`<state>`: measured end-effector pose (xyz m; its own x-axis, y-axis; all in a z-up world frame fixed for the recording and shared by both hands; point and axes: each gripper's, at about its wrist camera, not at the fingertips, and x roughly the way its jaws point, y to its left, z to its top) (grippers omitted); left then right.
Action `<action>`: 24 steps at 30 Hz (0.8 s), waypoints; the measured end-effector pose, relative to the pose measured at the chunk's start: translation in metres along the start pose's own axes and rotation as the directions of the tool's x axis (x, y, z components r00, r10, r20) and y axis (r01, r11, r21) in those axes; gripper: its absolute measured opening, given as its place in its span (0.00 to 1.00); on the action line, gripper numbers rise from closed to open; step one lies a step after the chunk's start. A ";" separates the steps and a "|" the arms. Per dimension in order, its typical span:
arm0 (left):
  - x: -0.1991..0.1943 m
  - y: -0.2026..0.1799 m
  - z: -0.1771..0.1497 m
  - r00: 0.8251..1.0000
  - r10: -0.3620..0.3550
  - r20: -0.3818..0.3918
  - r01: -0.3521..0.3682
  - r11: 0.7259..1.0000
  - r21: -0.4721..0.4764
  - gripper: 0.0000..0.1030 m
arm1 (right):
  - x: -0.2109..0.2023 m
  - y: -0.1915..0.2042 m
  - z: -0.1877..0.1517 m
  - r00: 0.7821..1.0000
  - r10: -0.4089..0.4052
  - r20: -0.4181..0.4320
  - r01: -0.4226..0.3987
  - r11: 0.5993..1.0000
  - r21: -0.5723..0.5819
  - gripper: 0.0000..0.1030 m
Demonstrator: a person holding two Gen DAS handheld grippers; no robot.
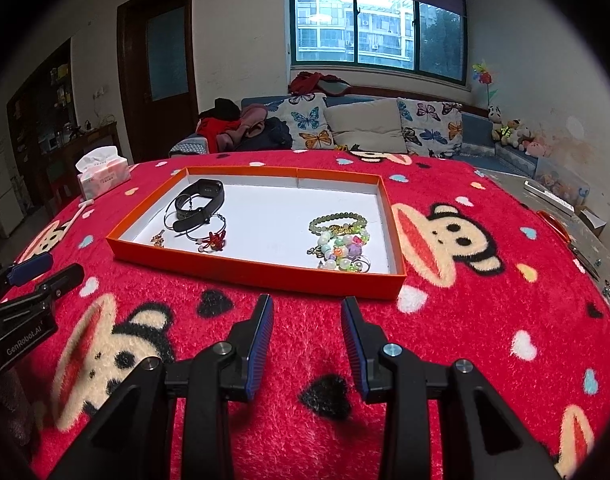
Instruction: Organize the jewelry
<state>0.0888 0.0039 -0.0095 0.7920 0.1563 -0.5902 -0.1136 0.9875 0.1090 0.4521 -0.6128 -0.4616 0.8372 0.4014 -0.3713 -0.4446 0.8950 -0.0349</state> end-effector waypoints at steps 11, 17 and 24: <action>-0.002 0.002 -0.002 1.000 -0.010 0.003 0.011 1.000 -0.010 0.58 | -0.001 0.001 0.000 1.000 -0.002 -0.003 0.002 1.000 -0.002 0.38; -0.003 0.001 -0.002 1.000 -0.006 0.007 0.006 1.000 -0.006 0.58 | -0.001 0.001 0.000 1.000 -0.002 -0.004 0.002 1.000 -0.003 0.38; -0.002 0.001 -0.002 1.000 -0.012 0.004 0.012 1.000 -0.006 0.58 | -0.001 0.001 0.000 1.000 -0.003 -0.003 0.003 1.000 -0.005 0.38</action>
<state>0.0862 0.0047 -0.0098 0.7955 0.1439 -0.5887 -0.1076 0.9895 0.0965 0.4505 -0.6120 -0.4613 0.8379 0.3979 -0.3736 -0.4432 0.8955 -0.0404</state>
